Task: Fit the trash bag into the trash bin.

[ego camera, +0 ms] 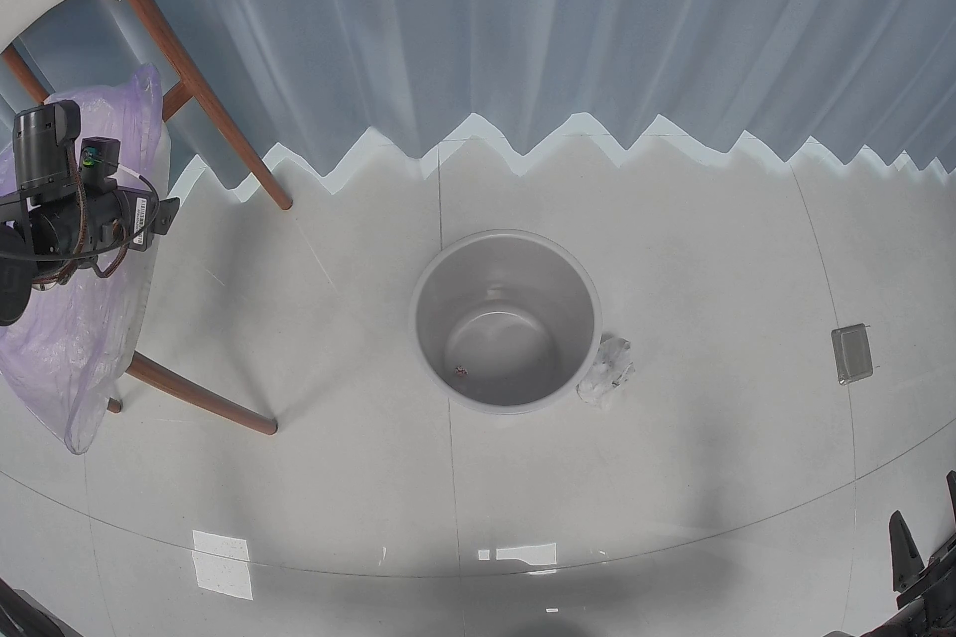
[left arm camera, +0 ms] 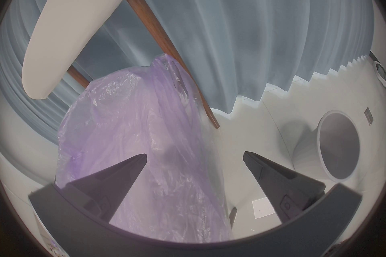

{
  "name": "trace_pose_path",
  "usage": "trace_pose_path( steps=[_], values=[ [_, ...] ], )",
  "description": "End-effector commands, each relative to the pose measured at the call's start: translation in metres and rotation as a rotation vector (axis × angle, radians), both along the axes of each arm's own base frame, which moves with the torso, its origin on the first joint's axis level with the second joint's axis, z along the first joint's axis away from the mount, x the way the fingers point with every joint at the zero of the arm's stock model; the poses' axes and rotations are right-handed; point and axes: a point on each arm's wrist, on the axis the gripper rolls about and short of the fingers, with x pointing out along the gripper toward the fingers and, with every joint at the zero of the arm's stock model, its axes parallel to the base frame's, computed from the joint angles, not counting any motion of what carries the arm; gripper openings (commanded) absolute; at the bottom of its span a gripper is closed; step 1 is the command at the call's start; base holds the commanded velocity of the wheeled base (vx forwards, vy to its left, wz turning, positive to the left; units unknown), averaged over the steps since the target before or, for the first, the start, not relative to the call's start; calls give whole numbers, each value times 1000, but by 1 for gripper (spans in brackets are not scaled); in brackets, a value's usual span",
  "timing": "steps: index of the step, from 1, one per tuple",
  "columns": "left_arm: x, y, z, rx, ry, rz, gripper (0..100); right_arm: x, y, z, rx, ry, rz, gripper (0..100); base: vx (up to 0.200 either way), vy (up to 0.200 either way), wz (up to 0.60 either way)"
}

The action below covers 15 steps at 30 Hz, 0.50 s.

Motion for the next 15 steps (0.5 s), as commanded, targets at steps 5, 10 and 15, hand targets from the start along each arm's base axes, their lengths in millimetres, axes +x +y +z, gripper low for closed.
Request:
trace_pose_path(
  steps=[5,10,15],
  values=[
    [8,2,-6,6,18,18,100,0,0,-5,0,1,-1,100,0,0,0],
    [11,3,-8,19,19,23,100,0,0,-5,0,1,-1,100,0,0,0],
    [12,8,-8,19,10,39,0,0,0,-5,1,1,-1,100,0,0,0]
  ],
)
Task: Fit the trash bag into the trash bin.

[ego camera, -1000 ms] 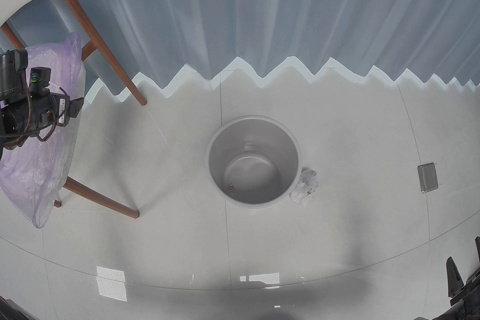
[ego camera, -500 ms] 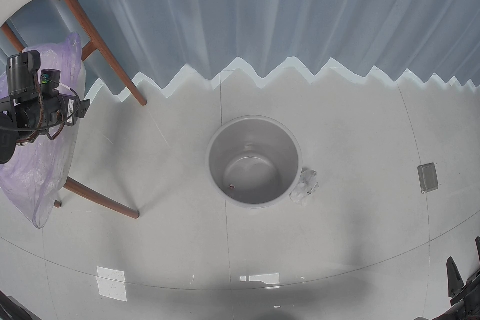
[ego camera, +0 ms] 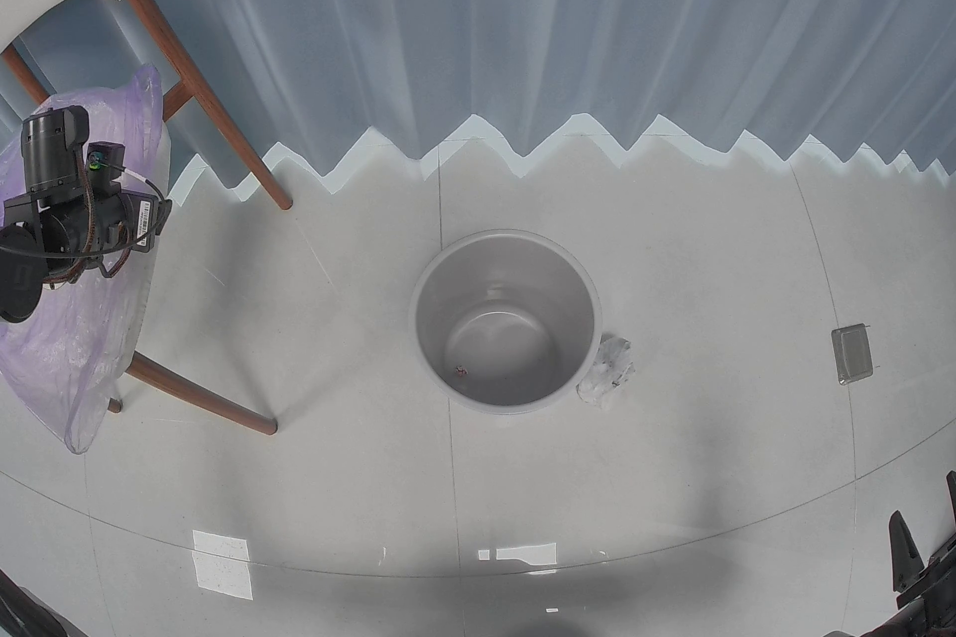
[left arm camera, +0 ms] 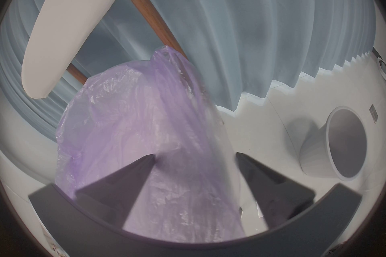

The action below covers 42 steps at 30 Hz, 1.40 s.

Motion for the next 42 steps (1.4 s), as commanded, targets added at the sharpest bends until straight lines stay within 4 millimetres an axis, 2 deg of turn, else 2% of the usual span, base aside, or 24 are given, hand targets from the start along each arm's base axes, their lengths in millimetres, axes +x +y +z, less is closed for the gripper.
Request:
trace_pose_path(
  steps=[1,9,14,22,26,30,36,40,42],
  values=[
    [0,5,-1,-1,2,15,0,0,0,-5,0,1,1,100,0,0,0],
    [-10,14,8,-14,-50,41,0,0,0,-5,2,1,1,100,0,0,0],
    [-42,10,25,-49,-129,7,0,0,0,-5,2,1,1,100,0,0,0],
    [-91,-6,36,-213,-209,-211,0,0,0,-5,2,1,1,100,0,0,0],
    [-105,-15,42,-321,-239,-315,0,0,0,-5,2,1,1,100,0,0,0],
    [-107,-26,50,-425,-258,-400,0,0,0,-5,0,1,1,100,0,0,0],
    [-107,-47,57,-466,-246,-570,0,0,0,-5,2,1,3,100,0,0,0],
    [-105,-64,59,-478,-217,-708,0,0,0,-5,2,1,1,100,0,0,0],
    [-106,-80,63,-489,-208,-794,0,0,0,-5,2,1,1,100,0,0,0]
  ],
)
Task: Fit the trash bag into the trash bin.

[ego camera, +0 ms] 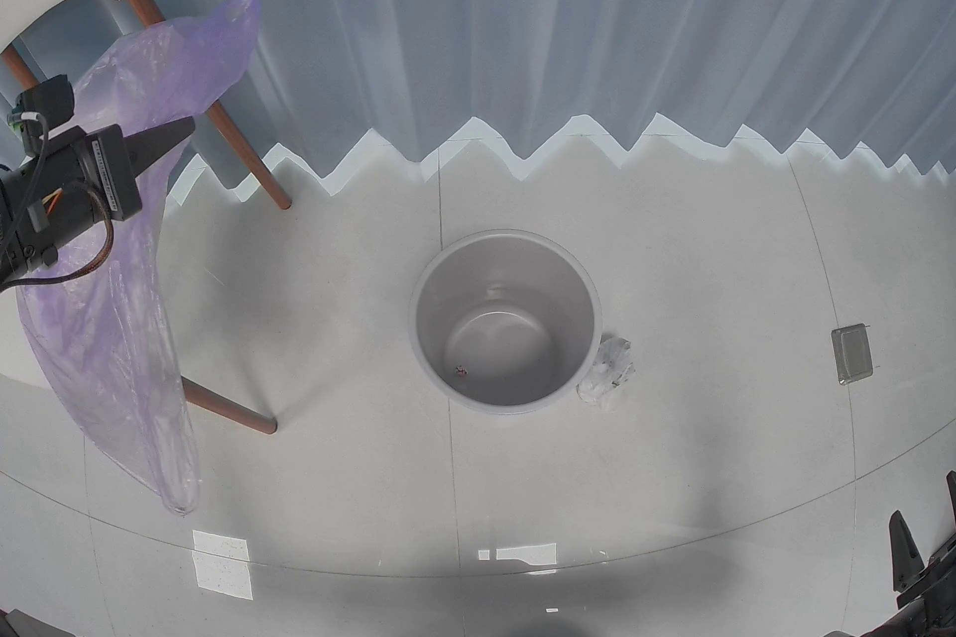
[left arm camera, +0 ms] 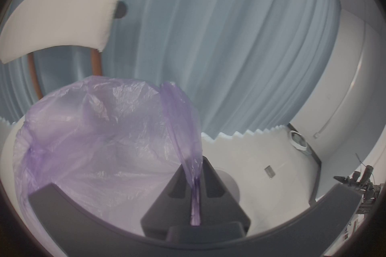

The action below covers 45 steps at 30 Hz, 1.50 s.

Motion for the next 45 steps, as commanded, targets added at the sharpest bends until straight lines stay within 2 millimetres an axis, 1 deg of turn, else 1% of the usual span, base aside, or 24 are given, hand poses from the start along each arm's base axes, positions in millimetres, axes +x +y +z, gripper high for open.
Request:
trace_pose_path(
  steps=[1,2,3,4,5,7,11,12,13,16,18,20,22,26,30,32,43,45],
  values=[
    [1,-27,6,-4,-12,-143,0,0,0,-5,0,1,0,100,0,0,0],
    [5,-36,3,0,0,-175,0,0,0,-5,0,1,0,100,0,0,0],
    [6,-36,3,0,0,-177,0,0,0,-5,0,1,0,100,0,0,0],
    [10,-45,3,-4,-6,-206,0,0,0,-5,0,1,0,100,0,0,0],
    [11,-47,4,-6,-11,-215,0,0,0,-5,0,1,0,100,0,0,0],
    [16,-60,5,-22,-38,-258,0,0,0,-5,0,1,0,100,0,0,0],
    [25,-84,9,-88,-82,-333,0,0,0,-5,2,-1,-1,100,0,0,0],
    [25,-84,9,-88,-82,-333,0,0,0,-5,2,-1,-1,100,0,0,0],
    [27,-97,10,-128,-82,-373,0,0,0,-5,5,-1,-3,100,0,0,0],
    [31,-112,7,-169,-56,-417,0,0,0,-5,8,-1,-4,100,0,0,0],
    [27,-124,5,-204,-17,-465,0,0,0,-5,8,-1,-6,100,0,0,0],
    [24,-129,5,-223,0,-489,0,0,0,-5,8,-1,-6,100,0,0,0],
    [17,-140,7,-241,18,-535,0,0,0,-5,9,-1,-6,100,0,0,0],
    [15,-153,9,-250,22,-573,0,0,0,-5,12,-1,-7,100,0,0,0],
    [15,-160,7,-246,34,-586,0,0,0,-5,12,-1,-7,100,0,0,0],
    [20,-164,4,-243,42,-586,0,0,0,-5,14,0,-7,100,0,0,0],
    [30,-163,-4,-232,63,-564,0,0,0,-5,14,0,-7,100,0,0,0],
    [33,-160,-8,-226,79,-543,0,0,0,-5,14,0,-7,100,0,0,0]
  ],
)
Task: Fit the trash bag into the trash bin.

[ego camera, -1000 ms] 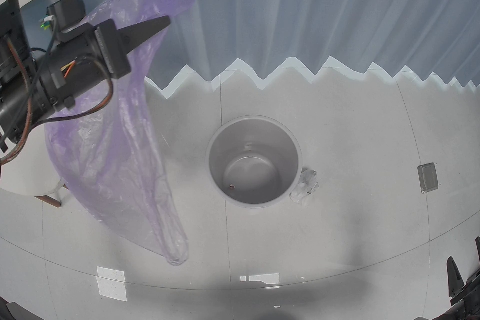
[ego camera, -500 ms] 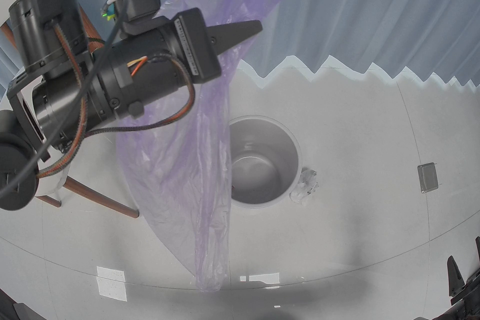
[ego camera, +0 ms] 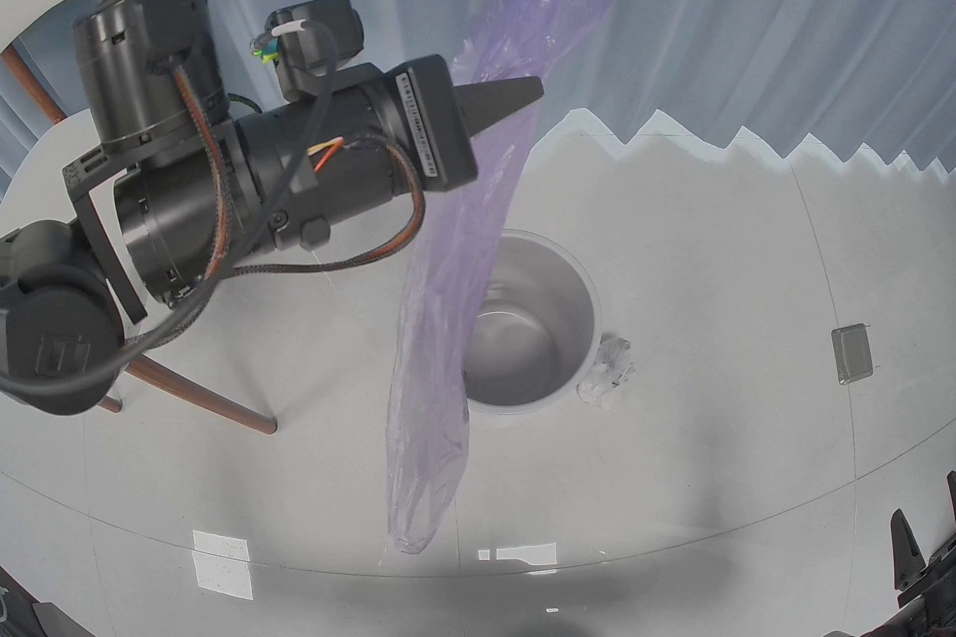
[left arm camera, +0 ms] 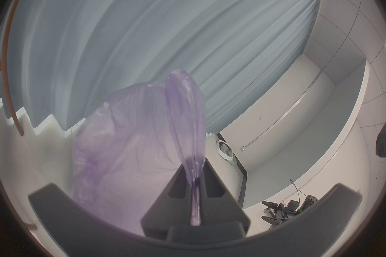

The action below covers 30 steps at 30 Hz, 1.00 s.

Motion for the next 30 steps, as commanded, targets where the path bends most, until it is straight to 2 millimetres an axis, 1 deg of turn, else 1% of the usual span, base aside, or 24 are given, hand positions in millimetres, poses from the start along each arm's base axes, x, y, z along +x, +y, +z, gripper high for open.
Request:
trace_pose_path(
  steps=[1,2,3,5,7,8,12,14,16,19,20,21,22,26,28,30],
  values=[
    [5,2,-7,15,20,18,0,0,0,-5,-1,1,0,100,0,0,0],
    [9,4,-13,31,40,34,0,0,0,-5,-1,1,0,100,0,0,0],
    [13,10,-23,58,67,57,0,0,0,-5,-1,1,0,100,0,0,0],
    [17,16,-31,79,88,81,0,0,0,-5,-1,1,0,100,0,0,0],
    [17,16,-32,79,89,82,0,0,0,-5,1,1,0,100,0,0,0],
    [23,25,-51,119,132,116,0,0,0,-5,1,1,-2,100,0,0,0],
    [27,37,-66,161,159,155,0,0,0,-5,3,1,-6,100,0,0,0],
    [26,39,-66,165,158,160,0,0,0,-5,3,1,-6,100,0,0,0],
    [20,37,-67,170,166,155,0,0,0,-5,3,1,-6,100,0,0,0],
    [1,33,-71,184,175,140,0,0,0,-5,3,1,-6,100,0,0,0],
    [-1,33,-72,186,177,137,0,0,0,-5,3,1,-6,100,0,0,0],
    [-11,34,-76,198,187,120,0,0,0,-5,3,1,-6,100,0,0,0],
    [-20,36,-79,206,189,106,0,0,0,-5,3,1,-6,100,0,0,0],
    [-43,44,-84,217,196,74,0,0,0,-5,3,1,-6,100,0,0,0],
    [-50,48,-87,224,203,72,0,0,0,-5,3,1,-6,100,0,0,0],
    [-57,54,-95,238,219,67,0,0,0,-5,3,1,-6,100,0,0,0]
  ],
)
